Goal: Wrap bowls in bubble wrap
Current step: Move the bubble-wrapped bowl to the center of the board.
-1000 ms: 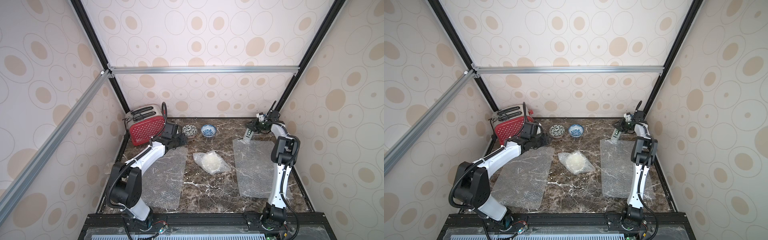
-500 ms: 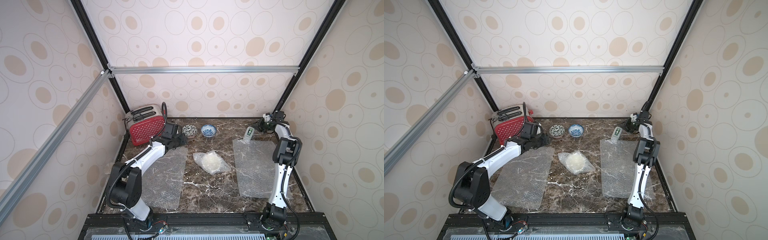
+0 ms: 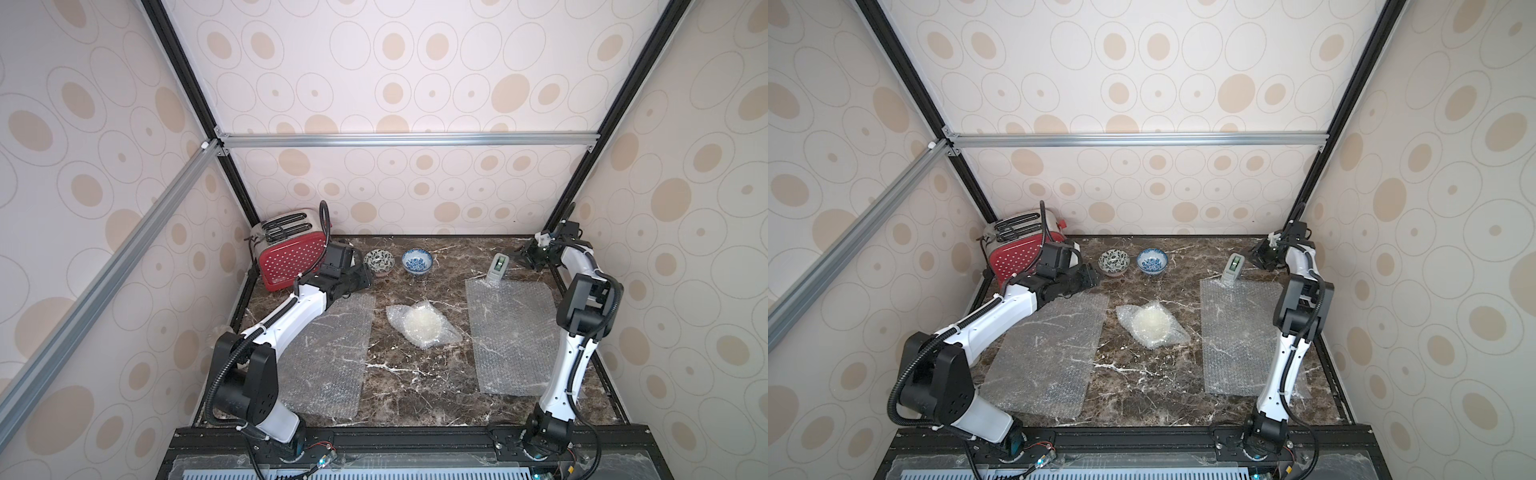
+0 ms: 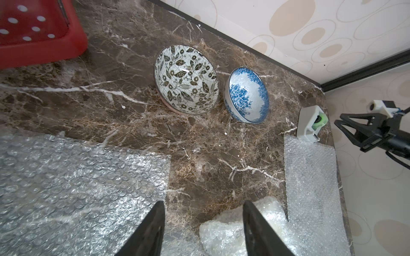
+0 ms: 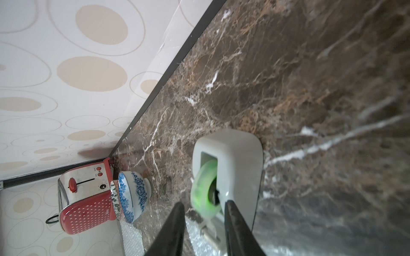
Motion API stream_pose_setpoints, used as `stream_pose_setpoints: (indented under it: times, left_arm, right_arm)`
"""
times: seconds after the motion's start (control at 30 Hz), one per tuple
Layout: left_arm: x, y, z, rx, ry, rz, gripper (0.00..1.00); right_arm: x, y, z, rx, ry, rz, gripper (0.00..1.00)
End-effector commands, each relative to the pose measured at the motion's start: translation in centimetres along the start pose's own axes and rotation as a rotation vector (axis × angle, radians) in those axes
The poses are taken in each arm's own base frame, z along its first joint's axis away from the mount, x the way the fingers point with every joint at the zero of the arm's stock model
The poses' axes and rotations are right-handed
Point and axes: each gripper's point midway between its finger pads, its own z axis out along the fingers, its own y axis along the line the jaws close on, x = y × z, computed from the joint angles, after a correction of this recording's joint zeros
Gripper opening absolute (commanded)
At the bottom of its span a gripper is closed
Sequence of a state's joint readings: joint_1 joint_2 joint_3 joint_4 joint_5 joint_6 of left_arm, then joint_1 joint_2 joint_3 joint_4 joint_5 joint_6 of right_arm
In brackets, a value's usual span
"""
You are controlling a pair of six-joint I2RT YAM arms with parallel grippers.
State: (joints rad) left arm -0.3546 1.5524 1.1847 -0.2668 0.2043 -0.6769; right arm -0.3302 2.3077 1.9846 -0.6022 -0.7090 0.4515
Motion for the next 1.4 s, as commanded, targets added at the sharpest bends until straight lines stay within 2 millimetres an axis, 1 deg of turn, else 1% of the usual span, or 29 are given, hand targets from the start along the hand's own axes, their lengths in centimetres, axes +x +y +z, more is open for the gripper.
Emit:
stream_pose_setpoints:
  times: [0.0, 0.03, 0.13, 0.2, 0.27, 0.33, 0.47, 0.57, 0.67, 0.73, 0.8, 0.9, 0.97, 1.03, 1.07, 1.1, 1.13, 1.2, 1.27, 1.3, 1.37]
  left_arm:
    - [-0.5, -0.8, -1.0, 0.025, -0.021, 0.012, 0.56]
    - [-0.5, -0.9, -1.0, 0.028, -0.020, 0.013, 0.56]
    - [-0.3, -1.0, -1.0, 0.034, -0.020, 0.014, 0.56]
    - [-0.1, -1.3, -0.9, 0.045, -0.018, 0.014, 0.56]
    - [0.0, -1.6, -0.8, 0.051, -0.015, 0.018, 0.56]
    - [0.1, -1.9, -0.8, 0.055, -0.013, 0.022, 0.56]
    - [0.5, -2.0, -0.9, 0.056, -0.003, 0.027, 0.56]
    - [0.7, -1.8, -0.7, 0.049, 0.002, 0.026, 0.56]
    - [1.3, -1.2, -0.6, 0.033, 0.011, 0.012, 0.56]
    - [2.2, -0.2, -0.8, -0.003, 0.029, 0.005, 0.56]
    - [3.2, 0.6, -1.3, -0.018, 0.036, 0.001, 0.56]
    - [4.8, 1.2, -1.7, -0.011, 0.074, 0.006, 0.57]
    - [6.6, 0.6, -1.6, 0.036, 0.149, 0.012, 0.57]
    - [8.9, -0.6, -1.5, 0.096, 0.220, 0.019, 0.57]
    - [10.1, -1.4, -1.6, 0.117, 0.250, 0.036, 0.58]
    - [11.3, -2.1, -1.8, 0.131, 0.279, 0.059, 0.60]
    - [12.3, -2.6, -2.0, 0.138, 0.304, 0.075, 0.61]
    - [14.1, -3.1, -2.0, 0.138, 0.350, 0.094, 0.62]
    - [15.2, -2.6, -1.7, 0.123, 0.366, 0.078, 0.62]
    - [15.4, -2.2, -1.6, 0.114, 0.363, 0.070, 0.62]
    - [15.3, -1.7, -1.5, 0.092, 0.347, 0.063, 0.62]
  right_arm:
    - [1.0, 2.2, -2.7, -0.022, -0.041, -0.050, 0.36]
    - [1.8, 2.2, -2.9, -0.024, -0.035, -0.051, 0.37]
    - [4.6, 2.1, -2.7, -0.028, 0.008, -0.052, 0.37]
    - [6.2, 1.7, -2.1, -0.023, 0.037, -0.051, 0.37]
    - [7.3, 1.0, -1.5, -0.019, 0.050, -0.041, 0.37]
    - [7.7, 0.2, -0.9, -0.011, 0.061, -0.032, 0.38]
    - [7.6, -0.1, -0.3, -0.009, 0.072, -0.033, 0.38]
    - [7.9, 0.9, -0.4, -0.008, 0.074, -0.056, 0.38]
    - [9.6, 2.4, -0.2, 0.001, 0.105, -0.095, 0.38]
    - [11.4, 3.4, -0.1, 0.012, 0.131, -0.131, 0.38]
    - [13.7, 4.4, -0.1, 0.022, 0.163, -0.169, 0.38]
    - [17.0, 5.6, -0.1, 0.022, 0.217, -0.206, 0.38]
    - [19.1, 6.4, -0.2, 0.006, 0.248, -0.223, 0.38]
    - [21.3, 7.2, -0.3, -0.009, 0.291, -0.249, 0.39]
    - [22.6, 7.9, -0.3, -0.034, 0.322, -0.264, 0.39]
    - [24.0, 8.6, -0.3, -0.068, 0.354, -0.273, 0.40]
    - [25.2, 9.3, -0.2, -0.095, 0.383, -0.281, 0.41]
    - [28.2, 10.4, 0.1, -0.117, 0.463, -0.337, 0.43]
    - [30.8, 10.5, 0.5, -0.074, 0.525, -0.420, 0.44]
    - [32.0, 10.4, 0.9, -0.049, 0.551, -0.472, 0.45]
    - [33.8, 10.0, 1.6, 0.000, 0.594, -0.535, 0.46]
